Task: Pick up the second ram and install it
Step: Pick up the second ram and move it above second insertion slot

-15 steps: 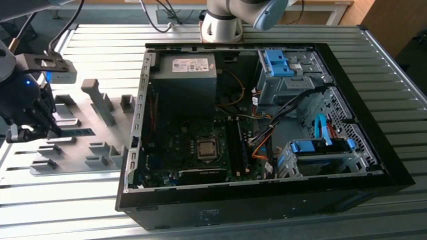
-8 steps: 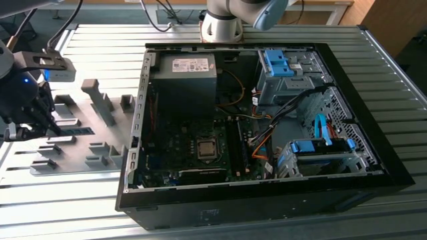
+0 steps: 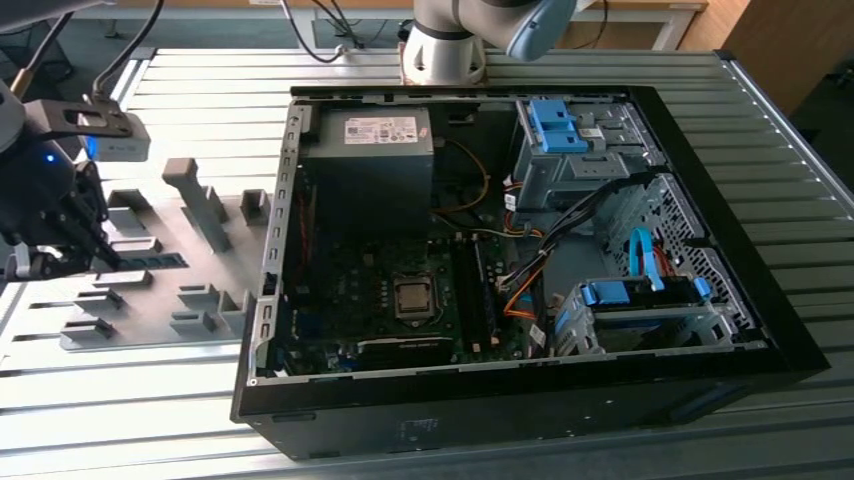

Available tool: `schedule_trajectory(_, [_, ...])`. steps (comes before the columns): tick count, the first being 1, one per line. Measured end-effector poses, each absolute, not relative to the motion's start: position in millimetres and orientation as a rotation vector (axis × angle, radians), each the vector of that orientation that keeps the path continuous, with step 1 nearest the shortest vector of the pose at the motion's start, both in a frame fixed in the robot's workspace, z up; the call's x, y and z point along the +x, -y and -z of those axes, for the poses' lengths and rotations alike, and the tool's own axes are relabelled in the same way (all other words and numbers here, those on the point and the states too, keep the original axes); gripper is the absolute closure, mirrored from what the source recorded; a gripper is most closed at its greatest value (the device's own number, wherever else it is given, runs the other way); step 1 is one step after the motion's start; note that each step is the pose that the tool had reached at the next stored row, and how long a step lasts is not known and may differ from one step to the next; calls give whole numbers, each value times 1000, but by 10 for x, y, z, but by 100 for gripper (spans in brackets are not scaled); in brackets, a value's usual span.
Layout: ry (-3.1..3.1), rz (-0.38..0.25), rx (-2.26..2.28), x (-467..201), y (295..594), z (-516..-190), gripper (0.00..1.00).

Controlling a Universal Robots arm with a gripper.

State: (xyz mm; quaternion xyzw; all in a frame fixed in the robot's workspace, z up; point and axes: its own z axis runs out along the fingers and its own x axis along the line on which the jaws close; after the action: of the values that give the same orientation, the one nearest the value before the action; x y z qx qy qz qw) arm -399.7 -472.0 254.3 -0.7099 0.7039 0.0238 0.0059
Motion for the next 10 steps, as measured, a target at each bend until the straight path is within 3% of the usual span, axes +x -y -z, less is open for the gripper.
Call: schedule_trajectory(10, [-2203,-75,-2222,-3997,4720,-2569,86])
